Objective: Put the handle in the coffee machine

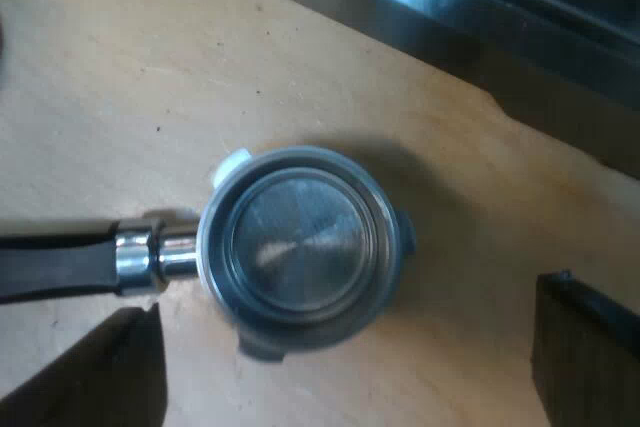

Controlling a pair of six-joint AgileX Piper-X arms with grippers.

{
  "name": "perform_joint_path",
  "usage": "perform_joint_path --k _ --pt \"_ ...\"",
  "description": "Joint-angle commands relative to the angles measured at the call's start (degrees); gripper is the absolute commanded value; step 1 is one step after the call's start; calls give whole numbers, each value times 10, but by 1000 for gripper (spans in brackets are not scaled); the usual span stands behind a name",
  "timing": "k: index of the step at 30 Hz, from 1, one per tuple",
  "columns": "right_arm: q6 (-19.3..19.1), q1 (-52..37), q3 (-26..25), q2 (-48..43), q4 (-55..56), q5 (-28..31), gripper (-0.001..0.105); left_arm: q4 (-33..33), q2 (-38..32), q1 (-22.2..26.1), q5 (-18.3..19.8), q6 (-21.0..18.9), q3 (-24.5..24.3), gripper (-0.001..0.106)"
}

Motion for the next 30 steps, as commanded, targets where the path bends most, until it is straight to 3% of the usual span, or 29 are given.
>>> perform_joint_path --k 1,30 --pt "-13 -2 -5 11 -19 -5 76 -7 0 0 3 -4 -1 77" --pt "-17 -3 -5 127 -65 -42 76 -7 0 0 3 2 -1 77"
